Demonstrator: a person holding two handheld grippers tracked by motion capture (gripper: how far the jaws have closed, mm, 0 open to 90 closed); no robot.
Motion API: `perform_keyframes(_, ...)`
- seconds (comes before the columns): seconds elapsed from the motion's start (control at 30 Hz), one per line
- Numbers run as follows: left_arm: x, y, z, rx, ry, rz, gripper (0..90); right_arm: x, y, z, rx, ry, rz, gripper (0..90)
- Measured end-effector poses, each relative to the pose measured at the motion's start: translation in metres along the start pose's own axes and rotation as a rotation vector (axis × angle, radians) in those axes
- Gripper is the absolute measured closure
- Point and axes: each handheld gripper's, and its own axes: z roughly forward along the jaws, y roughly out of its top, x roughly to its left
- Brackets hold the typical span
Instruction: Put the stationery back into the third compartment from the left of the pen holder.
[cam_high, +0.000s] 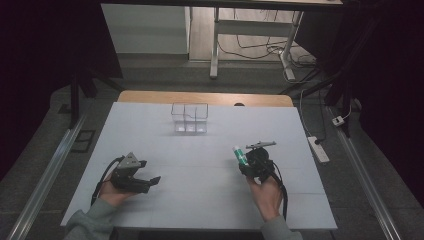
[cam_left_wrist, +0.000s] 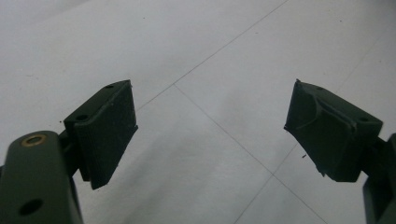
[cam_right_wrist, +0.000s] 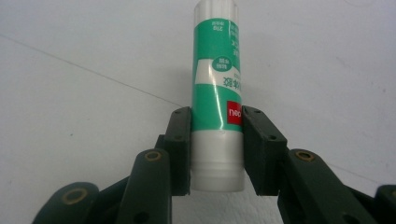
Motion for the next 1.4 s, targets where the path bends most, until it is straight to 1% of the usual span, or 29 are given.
perform_keyframes(0.07, -0.001, 0.0, 0.001, 0.001, 0.011, 0.008, 16.2, -0.003, 0.001, -0.003, -0.002, 0.02, -0.028, 64.5)
perform_keyframes(0.1, -0.001, 0.0, 0.001, 0.003, 0.02, 0.011, 16.2, -0.006, 0.004, -0.006, -0.012, 0.047, -0.054, 64.5)
perform_keyframes(0.13, -0.001, 0.0, 0.001, 0.002, 0.031, 0.013, 16.2, -0.006, 0.004, -0.006, -0.012, 0.047, -0.054, 64.5)
perform_keyframes(0.17, -0.001, 0.0, 0.0, -0.001, 0.039, 0.013, 16.2, -0.006, 0.006, -0.007, -0.018, 0.06, -0.072, 64.5)
perform_keyframes(0.2, 0.0, 0.0, -0.001, -0.009, 0.045, 0.009, 16.3, -0.007, 0.008, -0.008, -0.024, 0.075, -0.096, 64.5)
perform_keyframes(0.23, 0.0, 0.0, -0.002, -0.018, 0.051, 0.007, 16.7, -0.007, 0.012, -0.011, -0.034, 0.106, -0.131, 64.5)
perform_keyframes(0.3, 0.002, -0.001, -0.004, -0.027, 0.061, 0.0, 17.1, -0.006, 0.015, -0.012, -0.046, 0.134, -0.184, 64.5)
perform_keyframes(0.33, 0.002, -0.001, -0.004, -0.031, 0.062, -0.003, 17.1, -0.006, 0.017, -0.012, -0.05, 0.146, -0.198, 64.5)
perform_keyframes(0.37, 0.003, -0.001, -0.004, -0.032, 0.066, -0.004, 17.1, -0.006, 0.017, -0.012, -0.05, 0.146, -0.198, 64.5)
perform_keyframes(0.47, 0.003, -0.001, -0.003, -0.029, 0.077, -0.006, 17.4, -0.007, 0.019, -0.009, -0.06, 0.177, -0.234, 64.5)
perform_keyframes(0.53, 0.002, -0.001, -0.002, -0.027, 0.083, -0.005, 17.3, -0.006, 0.02, -0.007, -0.059, 0.188, -0.256, 64.5)
perform_keyframes(0.6, 0.001, -0.001, -0.001, -0.026, 0.086, -0.005, 17.1, -0.006, 0.02, -0.005, -0.064, 0.205, -0.27, 64.5)
perform_keyframes(0.63, 0.0, 0.0, 0.0, -0.025, 0.086, -0.008, 17.1, -0.005, 0.021, -0.004, -0.069, 0.221, -0.266, 64.5)
perform_keyframes(0.7, -0.001, 0.0, 0.001, -0.025, 0.085, -0.01, 17.1, -0.004, 0.022, -0.002, -0.059, 0.244, -0.291, 64.5)
perform_keyframes(0.73, -0.001, 0.0, 0.002, -0.025, 0.084, -0.009, 17.1, -0.004, 0.024, -0.001, -0.064, 0.265, -0.307, 64.5)
perform_keyframes(0.77, -0.002, 0.001, 0.002, -0.025, 0.083, -0.01, 17.1, -0.004, 0.024, -0.001, -0.064, 0.265, -0.307, 64.5)
perform_keyframes(0.83, -0.002, 0.001, 0.002, -0.028, 0.081, -0.008, 17.2, -0.004, 0.024, 0.001, -0.061, 0.282, -0.316, 64.5)
perform_keyframes(0.9, -0.002, 0.001, 0.002, -0.028, 0.081, -0.005, 17.4, -0.002, 0.025, 0.003, -0.06, 0.282, -0.327, 64.5)
perform_keyframes(0.93, -0.001, 0.001, 0.002, -0.028, 0.082, -0.002, 17.5, -0.002, 0.025, 0.004, -0.05, 0.283, -0.325, 64.5)
perform_keyframes(1.03, -0.001, 0.002, 0.002, -0.031, 0.084, 0.006, 18.0, 0.001, 0.024, 0.005, -0.045, 0.287, -0.346, 64.5)
perform_keyframes(1.1, -0.001, 0.002, 0.002, -0.033, 0.086, 0.016, 19.3, 0.002, 0.024, 0.005, -0.048, 0.302, -0.345, 64.5)
perform_keyframes(1.17, -0.002, 0.001, 0.001, -0.039, 0.073, 0.025, 19.6, 0.002, 0.025, 0.005, -0.053, 0.318, -0.343, 64.5)
perform_keyframes(1.23, -0.002, 0.001, 0.0, -0.045, 0.064, 0.032, 20.1, 0.003, 0.026, 0.008, -0.05, 0.33, -0.35, 64.5)
perform_keyframes(1.33, -0.003, 0.002, -0.002, -0.045, 0.064, 0.039, 20.2, 0.006, 0.026, 0.012, -0.04, 0.336, -0.371, 64.5)
perform_keyframes(1.4, -0.004, 0.003, -0.002, -0.046, 0.063, 0.042, 20.2, 0.007, 0.026, 0.013, -0.038, 0.35, -0.377, 64.5)
